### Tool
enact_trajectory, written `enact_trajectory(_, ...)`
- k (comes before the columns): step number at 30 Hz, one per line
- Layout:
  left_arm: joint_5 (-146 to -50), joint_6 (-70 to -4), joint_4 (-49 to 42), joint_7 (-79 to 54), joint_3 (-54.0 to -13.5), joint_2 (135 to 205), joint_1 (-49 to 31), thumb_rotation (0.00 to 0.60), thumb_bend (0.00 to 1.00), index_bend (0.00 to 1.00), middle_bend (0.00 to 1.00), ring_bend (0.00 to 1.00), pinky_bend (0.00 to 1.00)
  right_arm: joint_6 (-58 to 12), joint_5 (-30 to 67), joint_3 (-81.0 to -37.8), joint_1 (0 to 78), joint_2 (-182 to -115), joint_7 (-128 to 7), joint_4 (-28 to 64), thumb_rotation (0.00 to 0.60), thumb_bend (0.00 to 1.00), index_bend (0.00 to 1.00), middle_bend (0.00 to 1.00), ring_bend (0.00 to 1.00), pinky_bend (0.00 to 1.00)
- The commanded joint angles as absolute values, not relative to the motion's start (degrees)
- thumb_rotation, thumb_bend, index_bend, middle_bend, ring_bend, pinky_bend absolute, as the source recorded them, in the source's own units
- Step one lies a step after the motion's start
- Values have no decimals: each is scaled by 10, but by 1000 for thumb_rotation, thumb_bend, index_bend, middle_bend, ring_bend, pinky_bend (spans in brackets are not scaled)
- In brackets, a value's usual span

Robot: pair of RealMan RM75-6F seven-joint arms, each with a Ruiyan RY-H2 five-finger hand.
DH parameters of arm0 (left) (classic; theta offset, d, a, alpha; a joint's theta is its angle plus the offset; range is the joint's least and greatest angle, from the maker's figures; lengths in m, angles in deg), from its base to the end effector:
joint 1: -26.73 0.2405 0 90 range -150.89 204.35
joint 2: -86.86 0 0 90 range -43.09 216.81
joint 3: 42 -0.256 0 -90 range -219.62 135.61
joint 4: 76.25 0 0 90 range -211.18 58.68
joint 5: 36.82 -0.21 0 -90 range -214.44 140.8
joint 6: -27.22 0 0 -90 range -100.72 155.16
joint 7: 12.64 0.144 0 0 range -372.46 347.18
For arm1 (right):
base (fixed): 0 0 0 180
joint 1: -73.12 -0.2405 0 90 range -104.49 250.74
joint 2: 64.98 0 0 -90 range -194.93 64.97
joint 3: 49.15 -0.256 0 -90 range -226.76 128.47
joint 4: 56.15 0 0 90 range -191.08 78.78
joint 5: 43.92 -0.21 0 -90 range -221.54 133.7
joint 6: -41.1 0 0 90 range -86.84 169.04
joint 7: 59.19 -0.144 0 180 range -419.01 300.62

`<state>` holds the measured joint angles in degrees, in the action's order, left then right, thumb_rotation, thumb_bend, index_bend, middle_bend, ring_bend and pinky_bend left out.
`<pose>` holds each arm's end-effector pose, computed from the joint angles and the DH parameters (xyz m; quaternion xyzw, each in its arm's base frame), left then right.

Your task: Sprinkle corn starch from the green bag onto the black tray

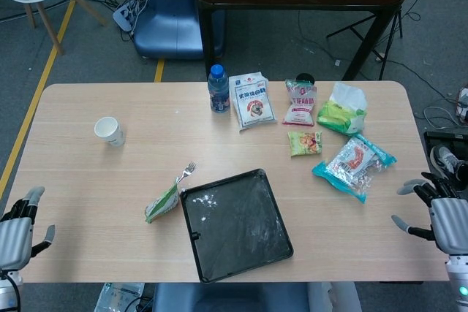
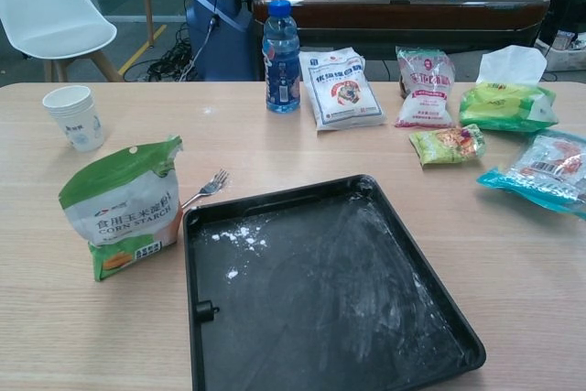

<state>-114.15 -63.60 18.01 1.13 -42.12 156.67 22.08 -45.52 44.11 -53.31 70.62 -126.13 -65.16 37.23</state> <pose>-0.3154 0.1662 0.1373 -0.5647 -0.3809 -0.3282 0.6545 -0.3101 -0.1728 0.1785 0.5742 -0.3973 0.4204 0.5795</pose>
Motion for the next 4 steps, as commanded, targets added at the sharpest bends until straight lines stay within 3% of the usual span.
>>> enact_trajectory(1, -1144, -637, 183, 12, -420, 1566, 224, 600, 348, 0, 107, 151, 320, -448, 442, -529, 704, -1260, -653, 372, 600, 79, 421, 354, 170, 184)
enact_trajectory(4, -1149, -636, 185, 10, -417, 1567, 226, 600, 348, 0, 107, 152, 318, -444, 447, -527, 701, -1258, -655, 373, 600, 79, 421, 354, 170, 184)
